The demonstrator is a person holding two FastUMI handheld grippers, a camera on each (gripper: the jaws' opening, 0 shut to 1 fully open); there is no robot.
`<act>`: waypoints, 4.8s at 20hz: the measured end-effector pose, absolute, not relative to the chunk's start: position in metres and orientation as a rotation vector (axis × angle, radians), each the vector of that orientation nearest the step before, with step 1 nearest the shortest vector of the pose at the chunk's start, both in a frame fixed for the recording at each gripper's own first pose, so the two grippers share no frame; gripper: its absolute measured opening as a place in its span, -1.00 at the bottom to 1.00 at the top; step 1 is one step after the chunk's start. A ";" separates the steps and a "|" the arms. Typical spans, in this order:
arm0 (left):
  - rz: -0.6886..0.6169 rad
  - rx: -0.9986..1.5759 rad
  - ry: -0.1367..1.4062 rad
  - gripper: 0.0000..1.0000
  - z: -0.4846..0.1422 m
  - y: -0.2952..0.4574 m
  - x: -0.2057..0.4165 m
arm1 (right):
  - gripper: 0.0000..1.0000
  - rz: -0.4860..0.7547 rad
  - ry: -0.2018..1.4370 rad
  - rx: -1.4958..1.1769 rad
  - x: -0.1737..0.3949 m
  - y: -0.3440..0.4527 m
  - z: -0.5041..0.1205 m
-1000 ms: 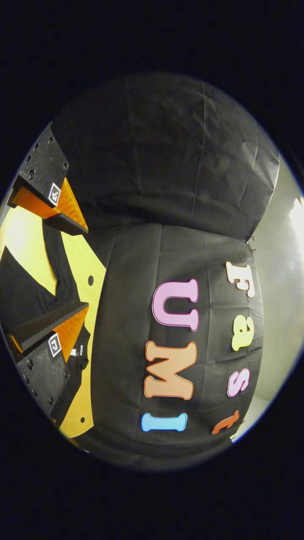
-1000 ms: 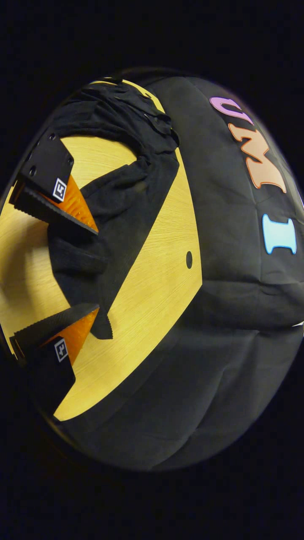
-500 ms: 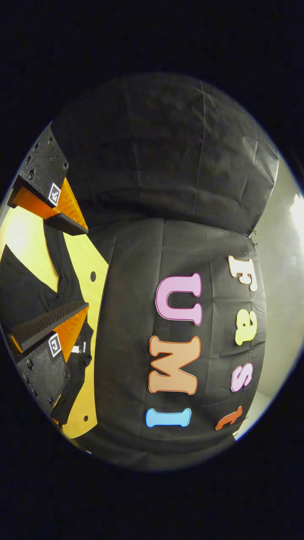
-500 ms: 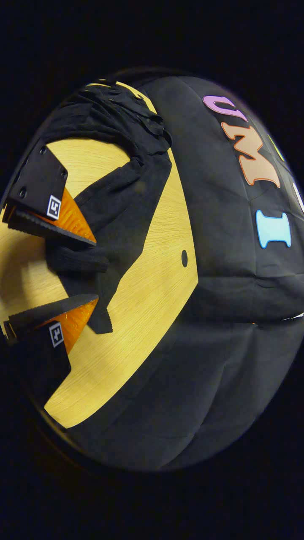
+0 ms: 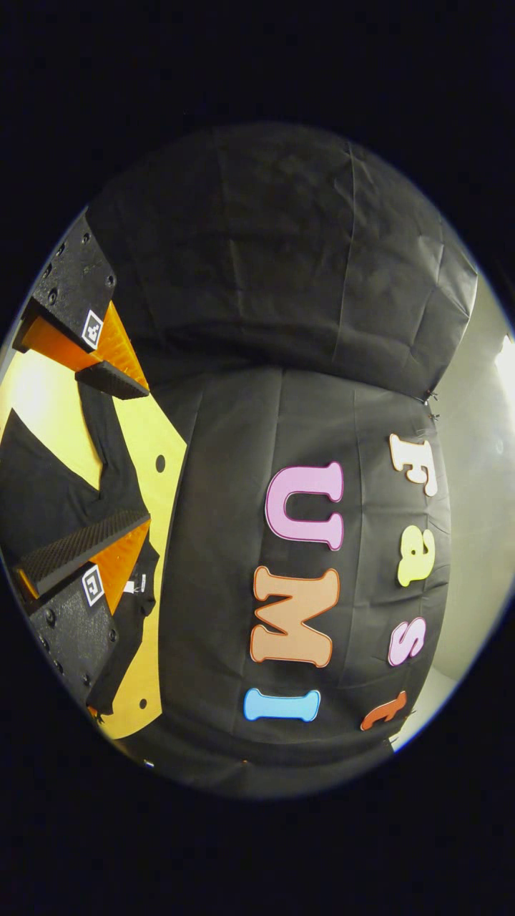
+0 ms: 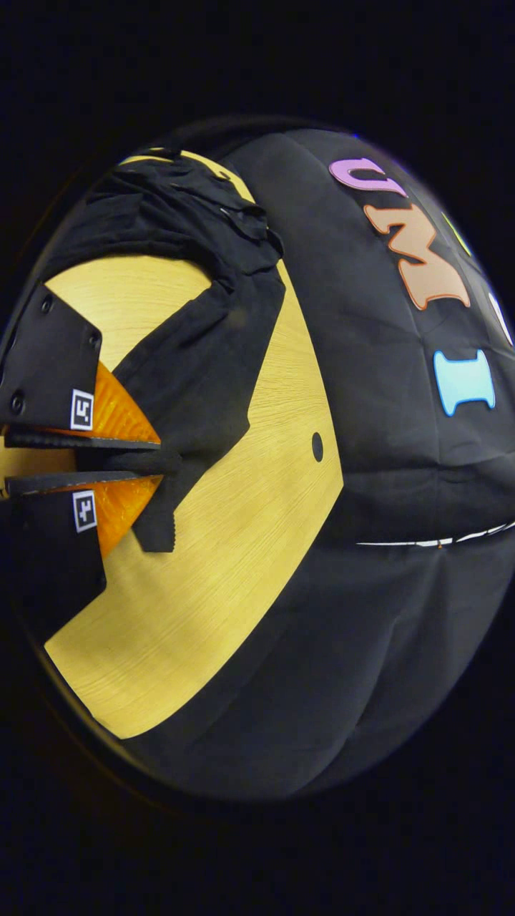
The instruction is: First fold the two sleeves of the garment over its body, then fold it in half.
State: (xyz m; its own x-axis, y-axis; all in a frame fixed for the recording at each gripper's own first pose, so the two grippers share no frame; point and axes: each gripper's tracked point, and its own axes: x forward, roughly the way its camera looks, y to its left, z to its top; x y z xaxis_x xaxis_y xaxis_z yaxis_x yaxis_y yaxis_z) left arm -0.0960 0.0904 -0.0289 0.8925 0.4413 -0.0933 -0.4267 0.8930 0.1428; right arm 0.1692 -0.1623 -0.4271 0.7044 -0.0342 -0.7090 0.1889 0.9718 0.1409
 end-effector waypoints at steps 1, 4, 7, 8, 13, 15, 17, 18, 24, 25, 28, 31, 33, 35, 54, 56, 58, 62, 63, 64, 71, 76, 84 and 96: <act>0.451 0.115 0.126 0.86 -0.029 0.091 -0.097 | -0.67 -0.129 0.791 0.228 0.170 -0.162 -0.426; 0.455 0.102 0.128 0.84 -0.032 0.092 -0.101 | -0.67 -0.142 0.772 0.266 0.176 -0.159 -0.417; 0.461 0.096 0.127 0.84 -0.032 0.097 -0.104 | -0.68 -0.139 0.723 0.264 0.187 -0.155 -0.391; 0.463 0.094 0.127 0.84 -0.033 0.098 -0.106 | -0.67 -0.132 0.700 0.259 0.194 -0.154 -0.380; 0.473 0.076 0.118 0.84 -0.032 0.110 -0.113 | -0.67 -0.068 0.561 0.214 0.237 -0.126 -0.294; 0.476 0.061 0.116 0.83 -0.031 0.115 -0.116 | -0.68 -0.025 0.498 0.201 0.258 -0.097 -0.254; 0.484 0.055 0.117 0.84 -0.030 0.120 -0.120 | -0.68 0.026 0.447 0.209 0.276 -0.066 -0.223; 0.488 0.057 0.111 0.83 -0.027 0.123 -0.122 | -0.69 0.047 0.428 0.213 0.283 -0.051 -0.209; 0.523 0.065 0.097 0.84 -0.017 0.143 -0.134 | -0.69 0.187 0.319 0.204 0.324 0.045 -0.140; 0.530 0.058 0.100 0.84 -0.017 0.147 -0.136 | -0.69 0.215 0.309 0.193 0.328 0.065 -0.133; 0.550 0.045 0.101 0.84 -0.017 0.158 -0.143 | -0.69 0.301 0.285 0.149 0.328 0.130 -0.120; 0.570 0.045 0.104 0.86 -0.015 0.170 -0.149 | -0.68 0.403 0.270 0.101 0.329 0.208 -0.121; 0.588 0.046 0.098 0.83 -0.011 0.178 -0.156 | -0.67 0.466 0.291 0.064 0.322 0.254 -0.138; 0.610 0.037 0.090 0.86 -0.008 0.186 -0.163 | -0.72 0.523 0.315 0.021 0.322 0.301 -0.159; 0.606 0.005 0.218 0.84 -0.055 0.209 -0.152 | 0.97 0.663 0.589 0.059 0.320 0.421 -0.305; 0.586 -0.002 0.233 0.87 -0.065 0.209 -0.151 | 0.97 0.651 0.583 0.047 0.318 0.407 -0.294; 0.568 -0.001 0.245 0.87 -0.074 0.210 -0.144 | 0.97 0.632 0.555 0.076 0.316 0.388 -0.276; 0.545 0.000 0.264 0.86 -0.098 0.219 -0.108 | 0.97 0.561 0.473 0.127 0.307 0.326 -0.234; 0.543 -0.003 0.272 0.86 -0.103 0.221 -0.103 | 0.97 0.533 0.449 0.125 0.305 0.306 -0.223; 0.543 -0.003 0.281 0.87 -0.114 0.226 -0.101 | 0.97 0.508 0.425 0.130 0.301 0.287 -0.211; 0.595 -0.058 0.425 0.92 -0.182 0.274 -0.096 | 0.89 0.311 0.319 0.183 0.256 0.158 -0.153; 0.658 -0.039 0.485 0.92 -0.231 0.309 -0.097 | 0.94 0.173 0.278 0.232 0.217 0.089 -0.135; 0.712 -0.048 0.554 0.92 -0.277 0.327 -0.107 | 0.94 0.029 0.274 0.280 0.180 0.037 -0.140; 0.759 -0.011 0.641 0.88 -0.313 0.347 -0.125 | 0.94 -0.047 0.272 0.249 0.143 0.008 -0.137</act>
State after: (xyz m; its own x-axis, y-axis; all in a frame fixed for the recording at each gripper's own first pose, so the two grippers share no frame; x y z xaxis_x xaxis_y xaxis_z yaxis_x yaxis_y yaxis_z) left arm -0.1246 0.3467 -0.3127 0.5459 0.6370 -0.5443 -0.6433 0.7348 0.2148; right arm 0.1433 0.0080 -0.1372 0.9624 -0.0120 -0.2714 0.0788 0.9684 0.2366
